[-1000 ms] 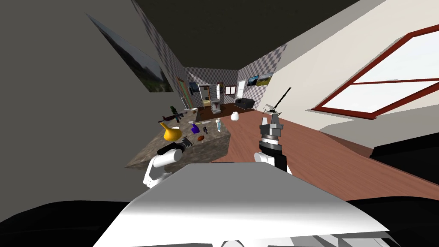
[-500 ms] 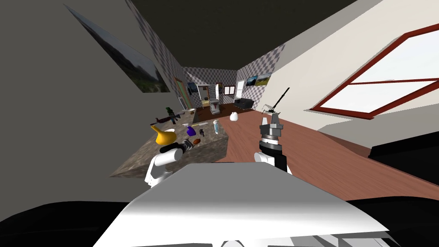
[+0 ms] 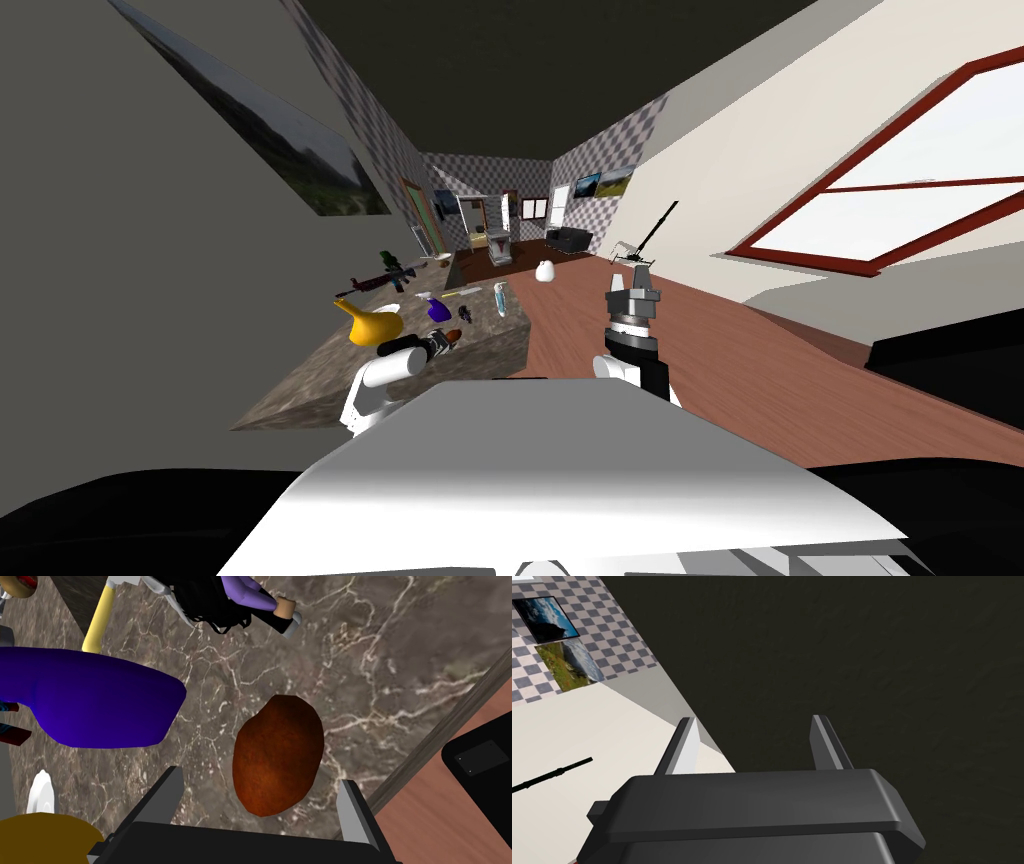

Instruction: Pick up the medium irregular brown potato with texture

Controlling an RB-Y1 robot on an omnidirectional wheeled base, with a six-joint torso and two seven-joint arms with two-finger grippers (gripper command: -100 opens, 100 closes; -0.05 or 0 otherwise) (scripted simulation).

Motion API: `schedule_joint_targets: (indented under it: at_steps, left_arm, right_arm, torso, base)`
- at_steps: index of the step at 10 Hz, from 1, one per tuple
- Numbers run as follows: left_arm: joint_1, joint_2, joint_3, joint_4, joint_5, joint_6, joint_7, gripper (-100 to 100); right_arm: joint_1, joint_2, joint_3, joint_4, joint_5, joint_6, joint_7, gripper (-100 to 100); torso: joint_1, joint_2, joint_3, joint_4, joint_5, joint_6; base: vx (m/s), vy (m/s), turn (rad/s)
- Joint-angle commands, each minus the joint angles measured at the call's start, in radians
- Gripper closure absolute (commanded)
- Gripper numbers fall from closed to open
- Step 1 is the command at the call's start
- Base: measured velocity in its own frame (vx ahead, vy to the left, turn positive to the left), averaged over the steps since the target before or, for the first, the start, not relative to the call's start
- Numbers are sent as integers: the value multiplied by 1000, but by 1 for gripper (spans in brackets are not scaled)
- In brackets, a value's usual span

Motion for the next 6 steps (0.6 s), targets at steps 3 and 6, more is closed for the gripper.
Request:
schedule_joint_targets:
  at_steps: [3, 6]
  left_arm:
    - [-21, -7, -8, 72, -11, -54, -17, -100]
    - [-18, -6, -7, 61, -9, -44, -14, 100]
  right_arm:
    - [0, 0, 0, 0, 0, 0, 0, 0]
    - [0, 0, 0, 0, 0, 0, 0, 0]
  torso:
    - [0, 1, 0, 0, 0, 0]
    - [1, 1, 1, 1, 0, 0]
  base:
    - [2, -2, 7]
    - [0, 0, 0]
